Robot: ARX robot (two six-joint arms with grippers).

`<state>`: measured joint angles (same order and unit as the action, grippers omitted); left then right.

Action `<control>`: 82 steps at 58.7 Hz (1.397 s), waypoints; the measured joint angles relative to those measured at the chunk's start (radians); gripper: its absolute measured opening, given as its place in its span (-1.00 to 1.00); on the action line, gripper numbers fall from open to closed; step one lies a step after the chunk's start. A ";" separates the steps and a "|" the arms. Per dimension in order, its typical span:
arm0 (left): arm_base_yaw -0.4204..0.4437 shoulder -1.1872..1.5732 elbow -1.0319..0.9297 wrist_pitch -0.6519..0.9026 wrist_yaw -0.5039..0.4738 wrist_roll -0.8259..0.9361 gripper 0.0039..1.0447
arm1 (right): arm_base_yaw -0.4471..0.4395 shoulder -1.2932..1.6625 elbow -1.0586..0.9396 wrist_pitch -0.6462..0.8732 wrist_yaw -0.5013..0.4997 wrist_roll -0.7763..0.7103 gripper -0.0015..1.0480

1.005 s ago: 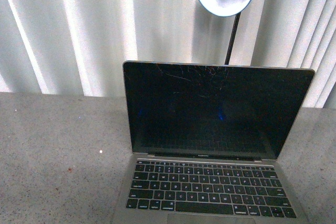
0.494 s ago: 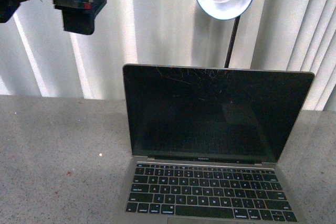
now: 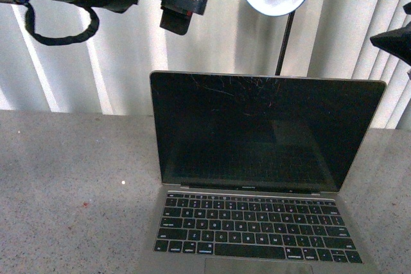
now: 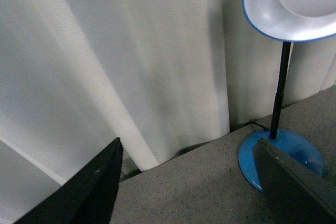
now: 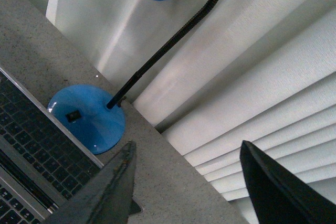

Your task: Close laptop

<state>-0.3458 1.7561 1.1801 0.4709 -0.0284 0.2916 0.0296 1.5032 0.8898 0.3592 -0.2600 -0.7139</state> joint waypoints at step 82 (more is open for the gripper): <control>-0.040 0.128 0.213 -0.501 0.034 0.281 -0.94 | 0.085 0.205 0.232 -0.291 -0.058 -0.354 -0.94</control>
<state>-0.3862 1.8843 1.3933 -0.0303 0.0059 0.5724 0.1150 1.7084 1.1213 0.0685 -0.3183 -1.0679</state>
